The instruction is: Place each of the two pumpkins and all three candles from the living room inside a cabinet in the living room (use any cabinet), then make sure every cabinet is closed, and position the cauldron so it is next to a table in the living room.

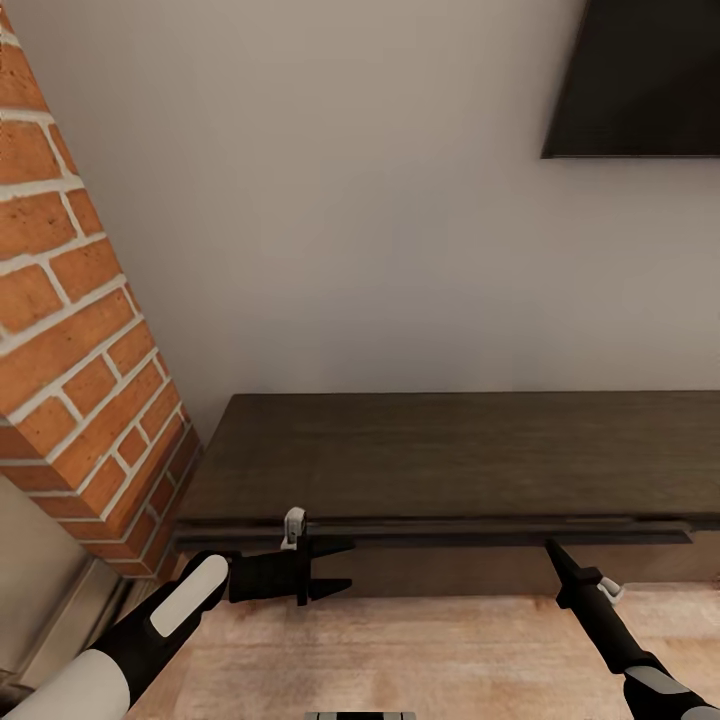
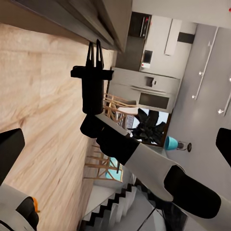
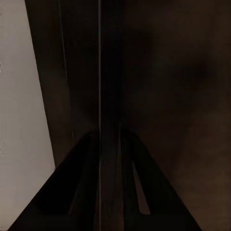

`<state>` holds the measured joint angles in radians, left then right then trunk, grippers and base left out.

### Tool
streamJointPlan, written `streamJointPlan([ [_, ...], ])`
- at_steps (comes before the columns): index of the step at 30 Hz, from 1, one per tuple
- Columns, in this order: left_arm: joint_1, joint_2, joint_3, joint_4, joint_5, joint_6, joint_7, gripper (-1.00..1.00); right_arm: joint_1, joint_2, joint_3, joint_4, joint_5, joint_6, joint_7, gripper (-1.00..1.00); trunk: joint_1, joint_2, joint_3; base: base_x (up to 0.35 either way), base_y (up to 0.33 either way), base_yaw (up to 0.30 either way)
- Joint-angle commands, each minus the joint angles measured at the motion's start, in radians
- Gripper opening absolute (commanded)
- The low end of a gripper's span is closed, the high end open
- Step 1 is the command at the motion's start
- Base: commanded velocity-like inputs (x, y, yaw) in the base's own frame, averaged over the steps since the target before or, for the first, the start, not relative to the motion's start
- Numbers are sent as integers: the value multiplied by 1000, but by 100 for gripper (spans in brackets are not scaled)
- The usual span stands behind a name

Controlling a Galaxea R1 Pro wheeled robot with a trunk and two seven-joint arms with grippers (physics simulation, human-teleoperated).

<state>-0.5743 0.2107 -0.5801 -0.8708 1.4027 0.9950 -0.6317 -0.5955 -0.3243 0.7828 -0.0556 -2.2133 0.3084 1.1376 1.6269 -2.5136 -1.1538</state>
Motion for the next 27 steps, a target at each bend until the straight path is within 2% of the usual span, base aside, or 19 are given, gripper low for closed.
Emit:
streamJointPlan([
  [1, -1, 1, -3, 0, -1, 1, -5, 100, 0, -1, 9, 3, -11, 6, -1, -100, 0, 0, -1, -125, 0, 0],
  [27, -1, -1, -3, 0, -1, 1, -5, 100, 0, -1, 9, 3, -9, 3, -1, -100, 0, 0, -1, -59, 7, 0],
])
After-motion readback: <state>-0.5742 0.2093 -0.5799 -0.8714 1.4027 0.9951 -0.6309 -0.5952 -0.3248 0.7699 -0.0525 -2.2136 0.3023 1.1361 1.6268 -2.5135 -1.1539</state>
